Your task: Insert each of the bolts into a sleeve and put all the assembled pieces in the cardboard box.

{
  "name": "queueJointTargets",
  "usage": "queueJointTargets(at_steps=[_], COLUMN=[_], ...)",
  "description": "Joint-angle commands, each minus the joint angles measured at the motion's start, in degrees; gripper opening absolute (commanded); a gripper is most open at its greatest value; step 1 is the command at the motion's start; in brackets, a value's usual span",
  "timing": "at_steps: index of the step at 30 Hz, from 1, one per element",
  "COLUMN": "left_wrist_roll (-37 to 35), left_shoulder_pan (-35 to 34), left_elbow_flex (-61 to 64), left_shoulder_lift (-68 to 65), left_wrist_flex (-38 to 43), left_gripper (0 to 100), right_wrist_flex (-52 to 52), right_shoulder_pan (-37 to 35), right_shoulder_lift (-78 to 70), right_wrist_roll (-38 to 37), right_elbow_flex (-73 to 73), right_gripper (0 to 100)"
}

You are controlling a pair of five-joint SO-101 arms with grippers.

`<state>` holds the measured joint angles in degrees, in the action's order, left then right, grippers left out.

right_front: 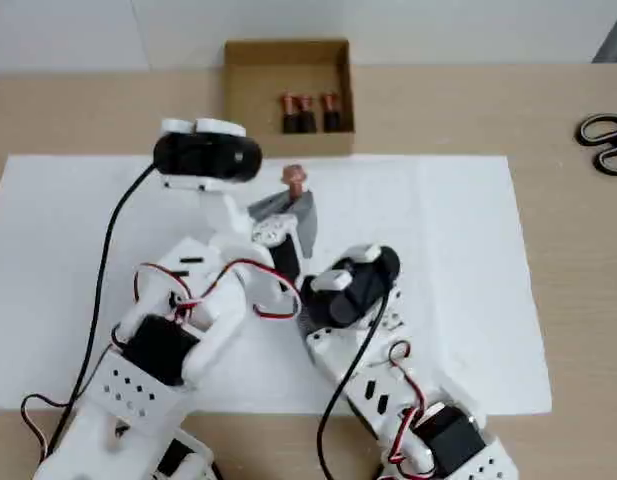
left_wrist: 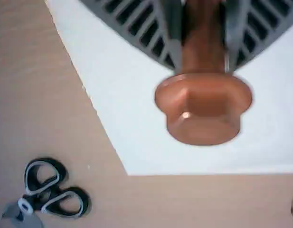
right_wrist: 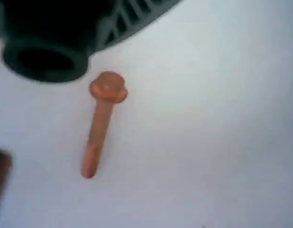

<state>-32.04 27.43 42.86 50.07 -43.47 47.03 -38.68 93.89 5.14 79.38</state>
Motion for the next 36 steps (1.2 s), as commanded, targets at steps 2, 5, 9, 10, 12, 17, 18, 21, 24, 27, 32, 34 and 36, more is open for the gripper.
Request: queueJointTargets(at_steps=[2, 5, 9, 10, 12, 17, 18, 21, 24, 27, 32, 34, 36], left_wrist_roll=[1.7, 4.3, 4.2, 4.2, 4.2, 4.1, 4.1, 4.1, 4.1, 4.1, 3.1, 1.1, 0.5], left_shoulder_pan=[0.3, 0.3, 0.3, 0.3, 0.3, 0.3, 0.3, 0.3, 0.3, 0.3, 0.3, 0.3, 0.3], left_elbow_flex=[2.9, 4.1, 4.1, 4.1, 4.0, 0.6, 0.2, -0.5, -2.6, -2.7, 0.8, 1.0, 1.4], left_shoulder_lift=[2.0, 2.1, 2.1, 2.2, 2.2, 2.2, 2.2, 2.2, 3.0, 4.8, 6.5, 6.9, 6.8], left_wrist_flex=[1.8, 1.8, 1.8, 1.8, 1.8, 1.5, 1.5, -0.2, -2.3, -3.3, -2.9, -2.7, -1.1], left_gripper=[0, 0, 0, 0, 0, 0, 0, 0, 0, 0, 0, 0, 0], right_wrist_flex=[-1.5, -1.5, -1.5, -1.5, -1.5, -1.5, -1.5, -1.5, -1.5, -1.5, -1.5, -1.5, -1.5], right_shoulder_pan=[0.0, 0.0, 0.0, 0.0, 0.0, 0.0, 0.0, 0.0, 0.9, 1.5, 1.5, 1.5, 1.5], right_shoulder_lift=[0.7, 0.7, 0.7, 0.7, 0.7, 0.7, 0.7, 0.7, 0.7, 0.7, 0.7, 0.7, 0.7], right_wrist_roll=[0.5, 0.5, 0.5, 0.5, 0.5, 0.5, 0.5, 0.5, 0.5, 0.5, 0.5, 0.6, 0.6], right_elbow_flex=[-0.5, -0.5, -0.5, -0.5, -0.5, -0.5, -0.5, -0.5, -0.5, -0.5, -0.5, -0.5, -0.5], right_gripper=[0.4, 0.4, 0.4, 0.4, 0.4, 0.4, 0.4, 0.4, 0.4, 0.4, 0.4, 0.4, 0.4])
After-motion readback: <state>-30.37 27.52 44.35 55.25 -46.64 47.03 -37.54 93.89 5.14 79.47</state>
